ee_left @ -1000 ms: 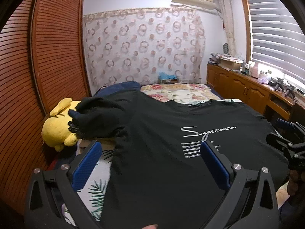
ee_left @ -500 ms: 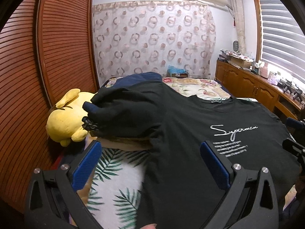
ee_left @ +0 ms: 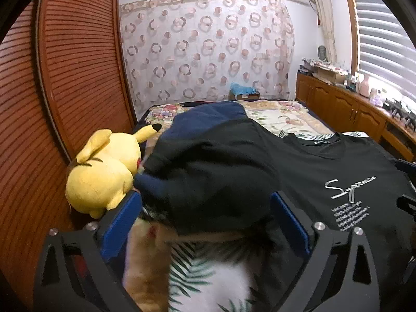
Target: Fold small clothes
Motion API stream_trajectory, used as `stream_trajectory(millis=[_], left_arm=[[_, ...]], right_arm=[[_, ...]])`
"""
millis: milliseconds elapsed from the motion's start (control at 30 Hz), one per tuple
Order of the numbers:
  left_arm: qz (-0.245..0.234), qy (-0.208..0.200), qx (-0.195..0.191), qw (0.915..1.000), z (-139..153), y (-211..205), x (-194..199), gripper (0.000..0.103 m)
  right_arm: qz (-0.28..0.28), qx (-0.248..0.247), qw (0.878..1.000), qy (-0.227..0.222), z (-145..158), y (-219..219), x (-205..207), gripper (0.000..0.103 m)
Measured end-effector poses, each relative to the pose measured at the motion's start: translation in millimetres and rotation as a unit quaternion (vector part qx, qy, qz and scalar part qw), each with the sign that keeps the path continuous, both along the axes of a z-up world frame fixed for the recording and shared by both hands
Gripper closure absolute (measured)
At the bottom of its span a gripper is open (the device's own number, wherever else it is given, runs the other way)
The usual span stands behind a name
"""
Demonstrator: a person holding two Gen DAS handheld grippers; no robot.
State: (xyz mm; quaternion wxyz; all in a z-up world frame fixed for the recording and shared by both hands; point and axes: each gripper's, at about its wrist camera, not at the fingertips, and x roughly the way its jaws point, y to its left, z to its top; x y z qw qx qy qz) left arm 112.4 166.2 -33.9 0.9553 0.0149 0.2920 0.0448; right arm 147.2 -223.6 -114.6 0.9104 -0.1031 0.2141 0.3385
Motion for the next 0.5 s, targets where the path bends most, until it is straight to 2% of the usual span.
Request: stream_trajectory(millis=[33,133,200,267,400,500], left_arm=[[-0.002,0.001,0.002,1.0,1.7,3.4,4.4,0.006],[-0.012,0.011,-0.009,0.9998,5.5,16.2,18.7,0.017],[-0.012,0.017,-0.009,0.9997,7.4,24.2,28.4,0.031],[-0.008,0.029,-0.002,0.9996,7.5,31.2,40.3,0.039],[-0.004,0.064,0.025,0.9977,-1.4,35.7,63.8,0.05],[-0.007,0.089,0.054,0.9945,-13.1,36.8,75.8,0.051]], right_arm=[[-0.001,-0.001,1.0,0.001,-0.7,0.2,2.3,0.002],[0.0,0.001,1.0,0.006,-2.0,-1.1,5.7,0.002],[0.001,0.003,1.0,0.015,-3.0,-2.4,8.4,0.002],[0.003,0.001,1.0,0.017,-4.0,-2.2,10.1,0.002],[0.004,-0.001,1.0,0.022,-6.5,-1.6,12.5,0.002],[0.005,0.001,1.0,0.025,-7.4,-1.5,13.0,0.002]])
